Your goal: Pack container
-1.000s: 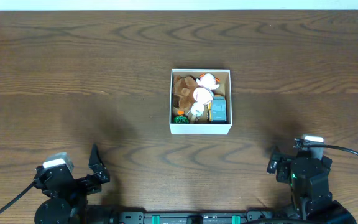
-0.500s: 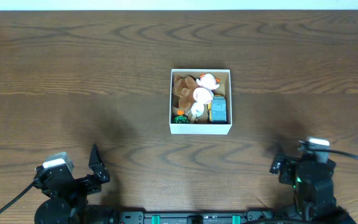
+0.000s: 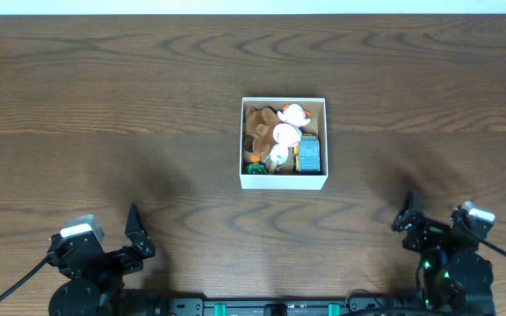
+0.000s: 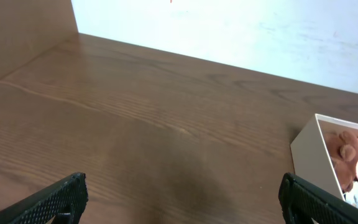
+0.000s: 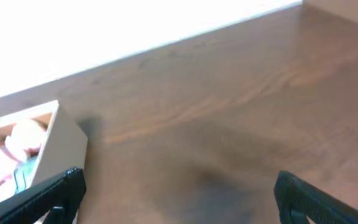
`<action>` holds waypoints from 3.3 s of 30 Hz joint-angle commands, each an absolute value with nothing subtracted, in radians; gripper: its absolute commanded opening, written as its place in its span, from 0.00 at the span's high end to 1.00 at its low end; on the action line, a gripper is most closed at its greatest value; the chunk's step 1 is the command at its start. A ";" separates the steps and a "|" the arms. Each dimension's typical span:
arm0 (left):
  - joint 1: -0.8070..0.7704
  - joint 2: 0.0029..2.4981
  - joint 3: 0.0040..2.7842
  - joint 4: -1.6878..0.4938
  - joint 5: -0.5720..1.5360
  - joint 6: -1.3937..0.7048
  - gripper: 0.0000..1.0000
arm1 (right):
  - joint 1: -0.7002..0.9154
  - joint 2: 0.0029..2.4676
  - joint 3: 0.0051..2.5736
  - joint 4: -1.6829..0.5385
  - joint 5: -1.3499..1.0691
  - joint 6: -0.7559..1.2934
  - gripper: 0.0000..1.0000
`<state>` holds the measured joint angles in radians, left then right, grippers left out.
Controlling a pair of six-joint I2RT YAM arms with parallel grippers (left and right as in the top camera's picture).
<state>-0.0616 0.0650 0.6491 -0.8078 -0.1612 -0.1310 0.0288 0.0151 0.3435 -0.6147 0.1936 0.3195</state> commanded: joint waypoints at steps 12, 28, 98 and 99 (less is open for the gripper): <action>-0.057 0.064 0.649 -0.807 -0.169 -0.139 0.02 | 0.018 0.005 0.107 -0.062 0.113 -0.097 0.01; -0.057 0.064 0.649 -0.808 -0.169 -0.139 0.02 | 0.023 0.005 0.006 -0.071 0.033 -0.109 0.01; 0.023 0.002 0.004 0.068 -0.057 -0.032 0.02 | 0.023 0.005 0.006 -0.071 0.033 -0.109 0.01; 0.023 0.002 0.004 0.034 -0.028 -0.016 0.02 | 0.024 0.005 0.006 -0.072 0.033 -0.109 0.01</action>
